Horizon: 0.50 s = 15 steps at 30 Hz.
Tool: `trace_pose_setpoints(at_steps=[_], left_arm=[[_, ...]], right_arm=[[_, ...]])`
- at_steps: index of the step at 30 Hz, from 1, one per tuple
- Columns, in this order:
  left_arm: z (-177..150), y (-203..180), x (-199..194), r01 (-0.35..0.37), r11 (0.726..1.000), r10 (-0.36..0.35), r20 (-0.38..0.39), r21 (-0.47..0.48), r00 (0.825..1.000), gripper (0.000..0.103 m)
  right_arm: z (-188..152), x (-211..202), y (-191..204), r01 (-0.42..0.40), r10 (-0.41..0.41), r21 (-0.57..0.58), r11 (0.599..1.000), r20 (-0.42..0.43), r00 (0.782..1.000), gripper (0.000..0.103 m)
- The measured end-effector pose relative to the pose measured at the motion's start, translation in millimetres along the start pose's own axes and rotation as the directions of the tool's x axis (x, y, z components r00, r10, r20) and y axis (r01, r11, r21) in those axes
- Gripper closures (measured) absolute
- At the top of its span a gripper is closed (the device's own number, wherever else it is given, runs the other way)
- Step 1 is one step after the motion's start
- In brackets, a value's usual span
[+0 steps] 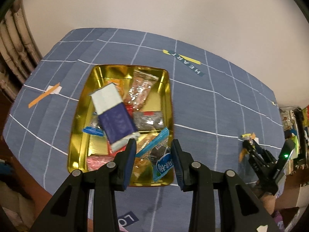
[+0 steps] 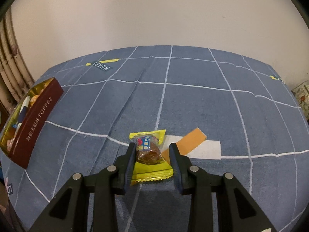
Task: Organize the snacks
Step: 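Release the blue candy packet into the tin with the left gripper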
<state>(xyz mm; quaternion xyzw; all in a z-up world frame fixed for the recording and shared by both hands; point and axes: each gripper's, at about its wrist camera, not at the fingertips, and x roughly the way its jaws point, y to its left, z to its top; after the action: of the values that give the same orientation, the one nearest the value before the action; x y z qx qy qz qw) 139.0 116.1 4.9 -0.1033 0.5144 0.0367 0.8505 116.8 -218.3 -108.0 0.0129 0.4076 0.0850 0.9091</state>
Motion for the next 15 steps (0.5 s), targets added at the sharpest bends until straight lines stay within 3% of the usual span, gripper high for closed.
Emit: trace_pose_setpoints(at_steps=[15], left_arm=[[5.2, 7.5, 8.9, -0.111, 0.993, 0.109, 0.065, 0.036, 0.992, 0.070]], right_arm=[[0.6, 0.6, 4.1, 0.027, -0.027, -0.022, 0.999, -0.006, 1.000, 0.068]])
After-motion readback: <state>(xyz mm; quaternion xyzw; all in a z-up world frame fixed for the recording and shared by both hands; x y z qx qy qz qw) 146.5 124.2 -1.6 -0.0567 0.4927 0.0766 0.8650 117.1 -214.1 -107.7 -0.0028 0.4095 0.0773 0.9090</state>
